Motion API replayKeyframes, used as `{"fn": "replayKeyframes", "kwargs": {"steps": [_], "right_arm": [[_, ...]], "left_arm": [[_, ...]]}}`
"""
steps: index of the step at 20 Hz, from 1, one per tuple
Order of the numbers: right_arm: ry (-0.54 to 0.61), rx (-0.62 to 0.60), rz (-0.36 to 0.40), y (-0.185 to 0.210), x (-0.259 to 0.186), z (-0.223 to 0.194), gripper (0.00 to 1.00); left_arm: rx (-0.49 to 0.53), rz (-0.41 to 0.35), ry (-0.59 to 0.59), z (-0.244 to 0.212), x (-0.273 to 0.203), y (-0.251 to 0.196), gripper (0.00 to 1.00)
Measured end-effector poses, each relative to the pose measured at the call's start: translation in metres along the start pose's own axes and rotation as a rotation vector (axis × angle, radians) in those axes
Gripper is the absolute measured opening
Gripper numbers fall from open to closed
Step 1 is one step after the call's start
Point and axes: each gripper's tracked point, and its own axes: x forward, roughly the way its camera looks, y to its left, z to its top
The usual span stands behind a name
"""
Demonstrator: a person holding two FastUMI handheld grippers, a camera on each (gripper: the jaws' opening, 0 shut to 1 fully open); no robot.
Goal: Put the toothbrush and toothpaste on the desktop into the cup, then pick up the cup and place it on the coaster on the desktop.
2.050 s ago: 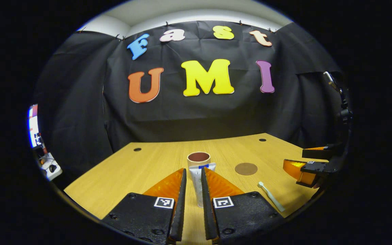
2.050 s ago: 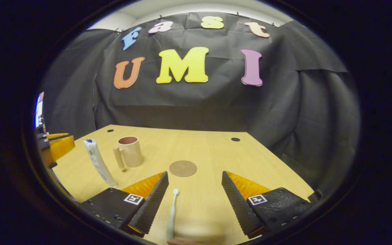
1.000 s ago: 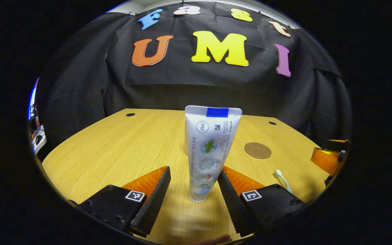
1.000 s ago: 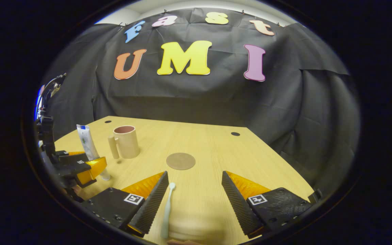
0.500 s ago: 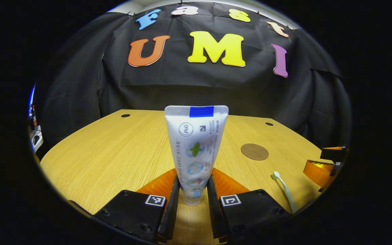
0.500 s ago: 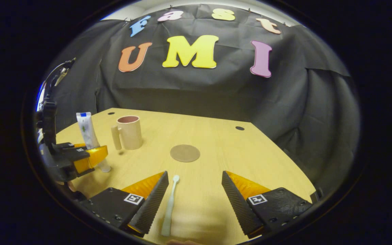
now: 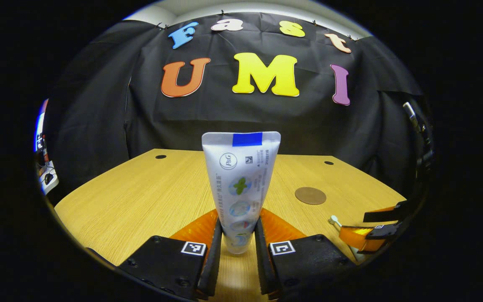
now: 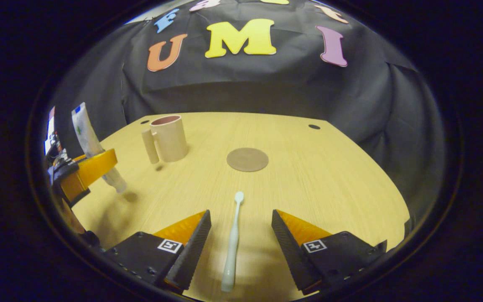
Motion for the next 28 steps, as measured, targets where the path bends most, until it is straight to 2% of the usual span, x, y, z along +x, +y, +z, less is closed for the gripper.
{"fn": "replayKeyframes", "kwargs": {"steps": [1,2,4,5,6,8,10,12,14,15,17,20,24,28], "right_arm": [[0.024,0.001,-0.001,0.001,0.003,-0.005,0.86],[0.039,-0.001,0.002,0.002,0.005,-0.007,0.78],[0.045,-0.012,0.003,0.006,0.01,-0.008,0.77],[0.054,-0.015,0.001,0.006,0.014,-0.008,0.7],[0.07,-0.016,0.015,0.011,0.015,-0.009,0.58],[0.069,-0.009,0.023,0.013,0.018,-0.006,0.52],[0.078,0.0,0.035,0.015,0.016,-0.005,0.52],[0.085,0.042,0.038,0.016,0.022,-0.012,0.05],[0.081,0.029,0.036,0.015,0.023,-0.01,0.07],[0.08,0.023,0.035,0.015,0.02,-0.009,0.01],[0.059,-0.018,0.02,0.012,0.017,-0.009,0.01],[0.024,-0.017,0.049,0.016,0.008,-0.006,0.0],[-0.069,0.0,0.059,0.009,-0.013,0.014,0.01],[-0.189,0.016,0.066,0.002,-0.044,0.038,0.0]], "left_arm": [[-0.008,0.001,-0.003,0.001,-0.004,0.001,0.41],[-0.014,-0.001,-0.01,0.005,-0.006,0.0,0.41],[-0.017,-0.013,-0.024,0.011,-0.012,-0.003,0.41],[-0.015,-0.016,-0.032,0.014,-0.014,-0.004,0.41],[-0.014,-0.022,-0.038,0.015,-0.015,-0.005,0.41],[-0.014,-0.03,-0.04,0.017,-0.017,-0.007,0.41],[-0.014,-0.028,-0.038,0.016,-0.018,-0.006,0.41],[-0.021,-0.026,-0.035,0.016,-0.018,-0.003,0.41],[-0.023,-0.017,-0.037,0.016,-0.018,0.0,0.41],[-0.027,-0.013,-0.038,0.016,-0.018,0.003,0.41],[-0.038,-0.011,-0.038,0.018,-0.018,0.007,0.41],[-0.041,-0.018,-0.04,0.026,-0.017,0.009,0.41],[-0.02,-0.024,-0.036,0.042,-0.003,0.011,0.41],[-0.009,-0.04,-0.069,0.079,0.023,0.009,0.41]]}}
